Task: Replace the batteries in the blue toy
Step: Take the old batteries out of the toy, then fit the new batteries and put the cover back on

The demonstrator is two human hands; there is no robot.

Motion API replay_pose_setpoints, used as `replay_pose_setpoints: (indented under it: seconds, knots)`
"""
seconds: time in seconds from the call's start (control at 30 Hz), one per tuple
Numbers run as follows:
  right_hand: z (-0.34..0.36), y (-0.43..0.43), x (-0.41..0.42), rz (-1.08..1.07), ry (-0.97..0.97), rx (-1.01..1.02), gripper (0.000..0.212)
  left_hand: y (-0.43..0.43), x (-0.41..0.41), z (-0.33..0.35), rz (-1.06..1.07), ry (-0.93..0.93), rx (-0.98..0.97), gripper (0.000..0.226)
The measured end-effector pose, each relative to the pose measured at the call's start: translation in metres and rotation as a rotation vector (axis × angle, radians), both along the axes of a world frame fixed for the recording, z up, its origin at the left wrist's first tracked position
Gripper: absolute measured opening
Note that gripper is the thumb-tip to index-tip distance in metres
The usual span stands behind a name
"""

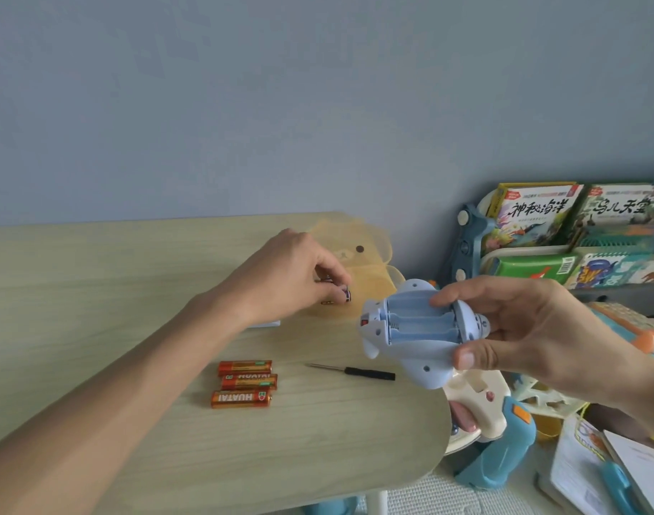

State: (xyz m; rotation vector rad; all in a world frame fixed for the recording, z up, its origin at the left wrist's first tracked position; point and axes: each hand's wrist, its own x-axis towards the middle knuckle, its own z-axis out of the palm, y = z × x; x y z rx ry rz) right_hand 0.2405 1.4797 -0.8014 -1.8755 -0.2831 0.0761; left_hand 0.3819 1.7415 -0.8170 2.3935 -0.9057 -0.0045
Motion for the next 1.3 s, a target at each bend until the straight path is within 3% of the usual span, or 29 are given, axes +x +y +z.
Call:
replay_pose_setpoints:
  seconds: [0.2, 0.43, 0.6, 0.77, 1.03, 1.17, 1.3]
  knots:
    - [-0.001, 0.006, 0.004, 0.019, -0.002, -0.002, 0.059, 0.019, -0.011, 0.014, 0.022, -0.052, 0.0, 0.01]
    - [-0.004, 0.024, 0.008, 0.073, 0.03, 0.025, 0.063, 0.084, -0.048, 0.026, -0.059, 0.05, 0.238, 0.007]
    - [-0.006, 0.042, 0.011, 0.086, 0.03, 0.025, 0.053, 0.104, -0.052, 0.022, -0.04, 0.064, 0.347, 0.008]
    - [-0.002, 0.05, 0.009, 0.076, 0.032, 0.03, 0.065, 0.11, -0.05, 0.022, -0.002, 0.05, 0.357, 0.008]
    - [-0.004, 0.056, 0.003, 0.076, 0.046, 0.011, 0.067, 0.137, -0.05, 0.019, 0.022, -0.015, 0.455, 0.012]
    - [-0.005, 0.063, 0.006, 0.09, 0.039, 0.022, 0.079, 0.156, -0.047, 0.023, 0.014, 0.016, 0.425, 0.006]
    - [-0.008, 0.07, 0.011, 0.115, 0.069, 0.086, 0.096, 0.158, -0.053, 0.042, 0.031, 0.038, 0.047, 0.011]
